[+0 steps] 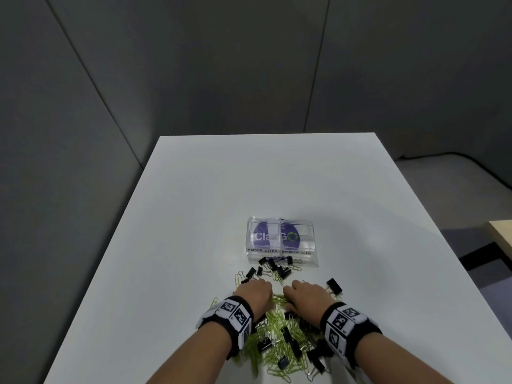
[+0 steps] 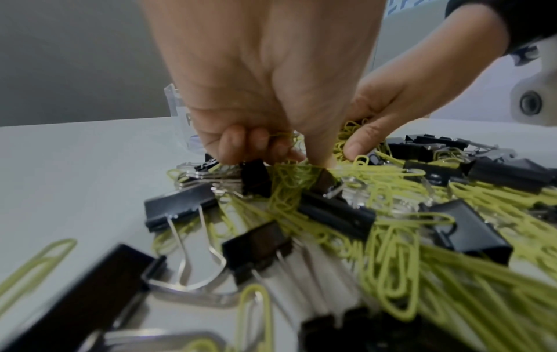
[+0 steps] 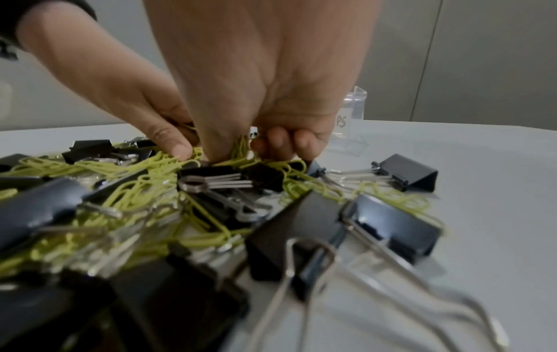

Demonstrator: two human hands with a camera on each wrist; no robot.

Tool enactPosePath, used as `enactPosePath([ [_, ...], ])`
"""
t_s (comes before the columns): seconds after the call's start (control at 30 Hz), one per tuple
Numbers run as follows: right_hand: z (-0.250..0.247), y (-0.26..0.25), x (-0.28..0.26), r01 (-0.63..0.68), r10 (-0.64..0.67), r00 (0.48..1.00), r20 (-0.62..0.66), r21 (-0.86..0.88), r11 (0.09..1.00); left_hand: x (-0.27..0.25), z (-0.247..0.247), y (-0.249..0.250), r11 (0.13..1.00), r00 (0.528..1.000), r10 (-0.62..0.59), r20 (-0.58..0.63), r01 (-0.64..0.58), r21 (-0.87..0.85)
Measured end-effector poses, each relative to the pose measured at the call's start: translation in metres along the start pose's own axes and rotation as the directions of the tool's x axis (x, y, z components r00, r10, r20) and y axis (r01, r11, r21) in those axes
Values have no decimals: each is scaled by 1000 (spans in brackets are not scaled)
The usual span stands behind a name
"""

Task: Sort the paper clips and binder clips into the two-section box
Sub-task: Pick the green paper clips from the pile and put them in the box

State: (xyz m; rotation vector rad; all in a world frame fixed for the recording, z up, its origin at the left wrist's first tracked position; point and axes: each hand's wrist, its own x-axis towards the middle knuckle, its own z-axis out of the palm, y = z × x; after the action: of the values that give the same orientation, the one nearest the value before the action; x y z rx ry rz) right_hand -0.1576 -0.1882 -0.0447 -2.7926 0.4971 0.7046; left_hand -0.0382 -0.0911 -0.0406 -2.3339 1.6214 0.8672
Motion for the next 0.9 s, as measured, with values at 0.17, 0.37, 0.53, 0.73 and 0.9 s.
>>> enactPosePath([
  [0.17, 1, 7, -3, 12, -12, 1000, 10, 10, 1000, 1, -4, 0, 1000, 1000, -10, 18, 9, 25],
  [0.37, -2, 15, -13, -37, 39, 999, -12, 124, 992, -2, -3, -7, 986, 997, -32, -65, 21, -163],
  [0.53, -9, 13, -20, -54, 63, 998, -27, 266, 962, -5, -6, -6, 951, 993, -76, -84, 47, -305],
  [0.73, -35, 8, -21, -10, 30, 998, -54, 336, 942, -15, -26, -21, 898, 983, -46, -180, -38, -439],
  [0.9, -89, 5, -9, 30, 35, 984, -177, 353, 935, -28, -70, -45, 901, 943, -41, -330, -108, -419],
])
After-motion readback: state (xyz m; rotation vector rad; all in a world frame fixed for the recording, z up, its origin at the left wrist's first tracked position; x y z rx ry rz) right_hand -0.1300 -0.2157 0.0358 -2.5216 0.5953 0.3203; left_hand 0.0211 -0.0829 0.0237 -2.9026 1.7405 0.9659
